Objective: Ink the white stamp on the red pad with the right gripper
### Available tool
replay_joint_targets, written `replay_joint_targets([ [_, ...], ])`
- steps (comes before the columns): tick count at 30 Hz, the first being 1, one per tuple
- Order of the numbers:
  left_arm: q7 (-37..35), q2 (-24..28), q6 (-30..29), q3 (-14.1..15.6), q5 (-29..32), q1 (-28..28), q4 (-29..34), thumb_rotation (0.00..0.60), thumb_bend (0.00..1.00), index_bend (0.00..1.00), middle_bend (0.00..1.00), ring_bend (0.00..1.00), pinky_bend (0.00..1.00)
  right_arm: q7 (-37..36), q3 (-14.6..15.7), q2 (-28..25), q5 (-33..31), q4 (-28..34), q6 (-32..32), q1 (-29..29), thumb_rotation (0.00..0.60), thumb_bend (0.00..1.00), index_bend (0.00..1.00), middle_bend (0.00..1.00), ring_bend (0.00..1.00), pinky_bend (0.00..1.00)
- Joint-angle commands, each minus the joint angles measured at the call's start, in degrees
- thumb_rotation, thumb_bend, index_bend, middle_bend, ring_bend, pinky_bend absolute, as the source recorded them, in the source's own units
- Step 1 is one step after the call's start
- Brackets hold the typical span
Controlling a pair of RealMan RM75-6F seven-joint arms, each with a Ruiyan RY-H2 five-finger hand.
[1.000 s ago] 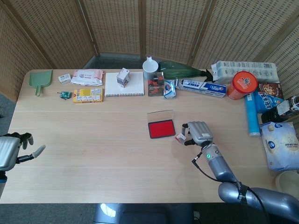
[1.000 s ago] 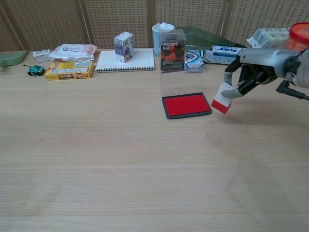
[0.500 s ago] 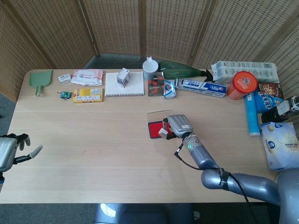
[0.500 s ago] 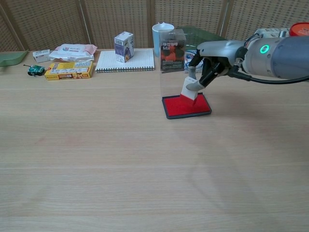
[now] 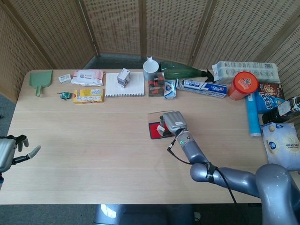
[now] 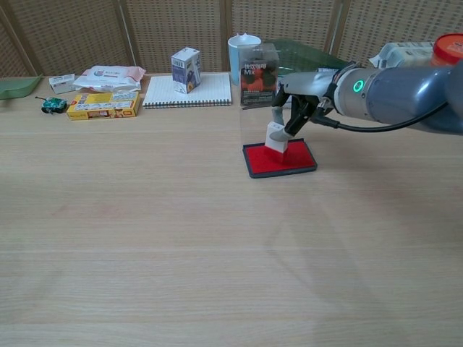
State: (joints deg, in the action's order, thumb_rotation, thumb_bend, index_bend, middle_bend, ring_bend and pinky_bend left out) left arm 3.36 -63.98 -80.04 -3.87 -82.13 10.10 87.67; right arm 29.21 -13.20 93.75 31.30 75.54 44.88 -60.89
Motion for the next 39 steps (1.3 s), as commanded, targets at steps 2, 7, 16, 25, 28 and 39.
replay_joint_targets([
  [2, -0.2, -0.3, 0.3, 0.0, 0.2, 0.1, -0.5, 0.050, 0.16, 0.58, 0.69, 0.60, 0.62, 0.2, 0.5, 0.9, -0.2, -1.3, 0.1, -0.4, 0.485, 0.44, 0.68, 1.00, 1.00, 1.00],
  [7, -0.5, -0.6, 0.5, 0.0, 0.1, 0.2, -1.0, 0.050, 0.16, 0.58, 0.69, 0.60, 0.62, 0.5, 1.1, 1.9, -0.3, -2.5, 0.0, -0.6, 0.486, 0.44, 0.69, 1.00, 1.00, 1.00],
  [16, -1.0, -0.6, 0.3, 0.1, 0.1, -0.1, -1.3, 0.049, 0.16, 0.58, 0.69, 0.60, 0.62, 0.8, 1.5, 3.2, -0.3, -3.8, 0.1, -0.8, 0.493, 0.44, 0.69, 1.00, 1.00, 1.00],
  [25, -1.6, -0.6, -0.2, 0.5, -0.1, -0.7, -1.7, 0.049, 0.16, 0.58, 0.69, 0.60, 0.62, 1.4, 1.9, 4.2, -0.9, -4.8, 0.2, -0.8, 0.499, 0.44, 0.70, 1.00, 1.00, 1.00],
  [28, -1.9, -0.6, -0.3, 0.5, -0.1, -0.8, -1.9, 0.049, 0.16, 0.58, 0.69, 0.60, 0.62, 1.4, 1.8, 4.2, -0.8, -4.7, 0.4, -0.7, 0.499, 0.44, 0.70, 1.00, 1.00, 1.00],
  [39, -2.3, -0.7, -0.6, 0.3, -0.7, -0.6, -1.9, 0.048, 0.16, 0.58, 0.69, 0.60, 0.62, 0.8, -0.3, -1.1, 0.6, 2.5, 4.2, 0.4, 0.498, 0.44, 0.70, 1.00, 1.00, 1.00],
])
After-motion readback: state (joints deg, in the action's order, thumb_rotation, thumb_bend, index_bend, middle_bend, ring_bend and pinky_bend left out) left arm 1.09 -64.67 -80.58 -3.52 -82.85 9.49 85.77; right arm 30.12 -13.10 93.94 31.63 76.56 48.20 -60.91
